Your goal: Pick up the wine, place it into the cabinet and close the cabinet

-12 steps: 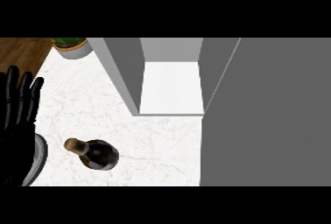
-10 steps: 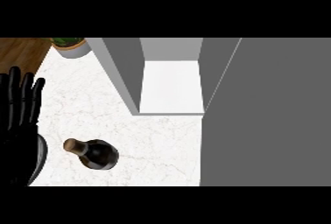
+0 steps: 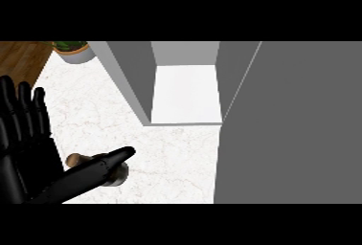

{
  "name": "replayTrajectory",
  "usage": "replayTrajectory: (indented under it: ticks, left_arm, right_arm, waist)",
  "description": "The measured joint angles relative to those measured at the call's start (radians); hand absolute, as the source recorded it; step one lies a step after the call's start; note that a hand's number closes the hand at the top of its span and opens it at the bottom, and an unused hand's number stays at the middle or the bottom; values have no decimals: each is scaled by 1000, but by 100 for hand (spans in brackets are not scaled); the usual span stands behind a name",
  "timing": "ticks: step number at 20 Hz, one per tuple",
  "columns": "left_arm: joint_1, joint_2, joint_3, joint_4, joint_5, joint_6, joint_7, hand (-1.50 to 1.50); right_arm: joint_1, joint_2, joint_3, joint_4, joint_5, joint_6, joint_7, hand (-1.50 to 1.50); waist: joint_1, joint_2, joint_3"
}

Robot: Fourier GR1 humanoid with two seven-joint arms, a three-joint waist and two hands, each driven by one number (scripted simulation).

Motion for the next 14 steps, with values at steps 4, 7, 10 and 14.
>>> replayTrajectory:
  ticks: [4, 7, 10, 14]
  left_arm:
    - [-32, -4, -169, -18, -156, 196, 138, -150]
    - [-67, -5, -281, -42, -305, 285, 272, -150]
    - [-109, -5, -368, -41, -448, 335, 401, -150]
    - [-171, -5, -433, -71, -621, 330, 590, -150]
  right_arm:
    - [42, -22, 14, -88, -79, 31, 64, -150]
    - [42, -37, -3, -117, -123, 35, 100, -150]
    - [51, -41, 7, -157, -130, 24, 143, -150]
    - [32, -32, 25, -158, -127, 3, 170, -150]
  waist:
    - [0, -1, 0]
    - [7, -1, 1]
    - [10, -2, 1]
    - [18, -4, 1]
